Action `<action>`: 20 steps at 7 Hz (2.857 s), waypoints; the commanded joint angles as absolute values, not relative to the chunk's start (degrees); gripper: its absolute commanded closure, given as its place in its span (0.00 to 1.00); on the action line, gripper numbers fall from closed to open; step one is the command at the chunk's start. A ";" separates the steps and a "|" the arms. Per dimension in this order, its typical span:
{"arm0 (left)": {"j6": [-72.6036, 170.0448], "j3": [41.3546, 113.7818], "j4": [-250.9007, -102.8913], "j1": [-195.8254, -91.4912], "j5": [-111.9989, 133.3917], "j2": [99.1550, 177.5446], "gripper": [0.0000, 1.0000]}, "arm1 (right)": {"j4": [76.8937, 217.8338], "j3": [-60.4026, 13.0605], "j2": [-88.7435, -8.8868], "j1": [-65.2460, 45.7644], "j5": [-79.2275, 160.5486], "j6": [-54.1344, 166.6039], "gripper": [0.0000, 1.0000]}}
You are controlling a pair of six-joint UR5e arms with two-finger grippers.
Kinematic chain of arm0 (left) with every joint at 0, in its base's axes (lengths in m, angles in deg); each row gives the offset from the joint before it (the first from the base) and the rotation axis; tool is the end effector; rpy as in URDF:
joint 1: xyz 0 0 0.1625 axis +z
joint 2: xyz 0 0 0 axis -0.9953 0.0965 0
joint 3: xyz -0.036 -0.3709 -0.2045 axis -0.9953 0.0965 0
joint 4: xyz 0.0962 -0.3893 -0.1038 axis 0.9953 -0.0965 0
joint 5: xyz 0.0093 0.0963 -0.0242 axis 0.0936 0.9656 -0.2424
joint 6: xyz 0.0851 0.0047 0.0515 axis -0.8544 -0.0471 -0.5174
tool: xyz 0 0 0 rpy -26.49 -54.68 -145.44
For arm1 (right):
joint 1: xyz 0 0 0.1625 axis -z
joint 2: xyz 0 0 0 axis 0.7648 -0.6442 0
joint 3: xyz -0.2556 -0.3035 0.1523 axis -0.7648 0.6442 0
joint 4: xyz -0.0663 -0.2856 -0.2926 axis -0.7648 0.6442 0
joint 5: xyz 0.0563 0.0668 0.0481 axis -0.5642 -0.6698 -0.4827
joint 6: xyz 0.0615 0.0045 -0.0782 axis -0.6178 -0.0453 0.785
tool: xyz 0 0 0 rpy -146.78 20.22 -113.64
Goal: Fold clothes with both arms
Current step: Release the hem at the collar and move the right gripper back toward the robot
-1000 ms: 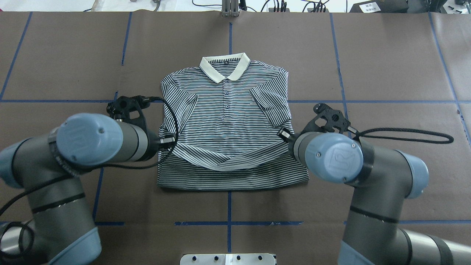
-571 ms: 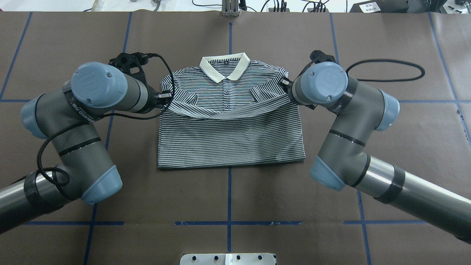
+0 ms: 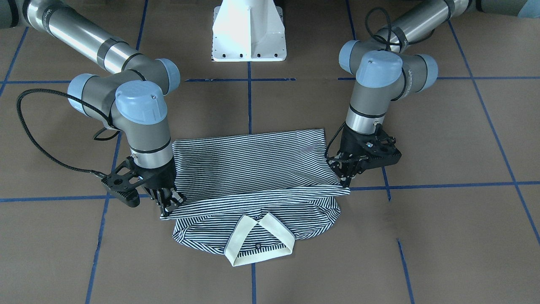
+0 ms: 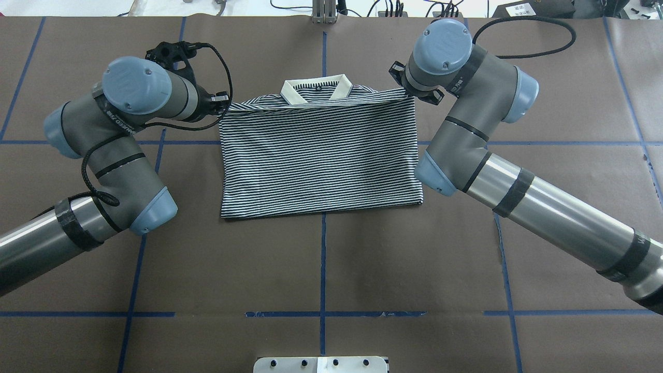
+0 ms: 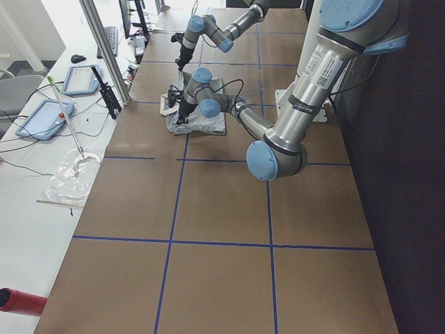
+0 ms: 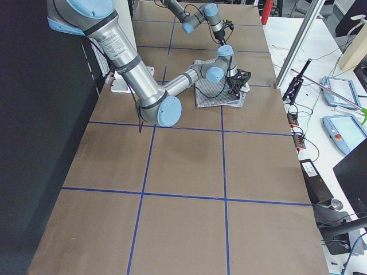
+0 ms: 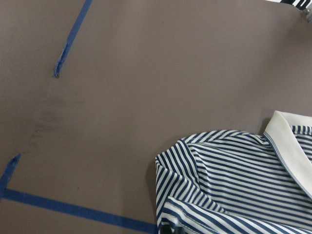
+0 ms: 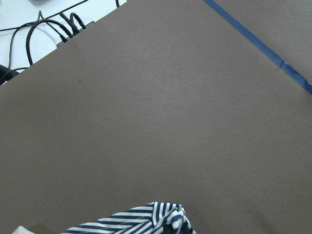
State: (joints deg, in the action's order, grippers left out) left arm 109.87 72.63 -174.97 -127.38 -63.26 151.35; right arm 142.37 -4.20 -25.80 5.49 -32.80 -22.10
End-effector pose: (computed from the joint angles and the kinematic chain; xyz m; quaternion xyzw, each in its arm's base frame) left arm 0.4374 -0.5757 0.3127 0.1750 0.4120 -0.2016 0.8712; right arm -0.4733 -0.6344 0.2962 0.0799 -0.3763 0.3648 0.8479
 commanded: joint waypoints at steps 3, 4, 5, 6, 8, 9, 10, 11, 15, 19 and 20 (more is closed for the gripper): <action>109.93 61.51 -185.11 -127.44 -62.25 154.36 1.00 | 137.07 3.14 -23.92 6.03 -32.56 -20.34 0.70; 109.75 61.74 -186.29 -127.44 -62.25 154.00 0.91 | 136.54 2.88 -23.92 6.38 -32.38 -20.25 0.49; 109.75 62.09 -186.21 -127.44 -62.25 153.91 0.82 | 136.45 2.27 -23.92 6.30 -32.38 -20.34 0.47; 109.93 64.45 -186.30 -127.44 -62.25 153.22 0.79 | 136.45 0.70 -24.79 6.21 -32.56 -20.51 0.46; 110.19 70.51 -186.48 -127.27 -62.78 150.67 0.75 | 136.45 -10.41 -31.96 7.60 -32.91 -21.30 0.45; 110.28 70.80 -186.48 -127.18 -62.78 150.40 0.72 | 136.71 -17.79 -38.88 9.53 -32.74 -22.61 0.38; 110.28 70.71 -186.48 -127.18 -62.69 150.22 0.71 | 136.45 -22.47 -43.47 11.46 -32.30 -26.11 0.36; 110.19 70.54 -186.48 -127.09 -62.69 149.96 0.71 | 136.62 -24.35 -44.48 13.74 -30.55 -31.62 0.32; 110.02 69.48 -186.30 -127.00 -62.25 149.52 0.71 | 137.06 -30.60 -50.45 21.49 -25.80 -39.76 0.30; 109.93 69.48 -186.30 -126.83 -61.02 149.43 0.71 | 137.15 -30.17 -50.90 23.00 -25.09 -39.85 0.61; 109.93 69.48 -186.21 -126.91 -60.94 149.43 0.71 | 137.06 -30.17 -50.90 23.08 -25.09 -39.85 1.00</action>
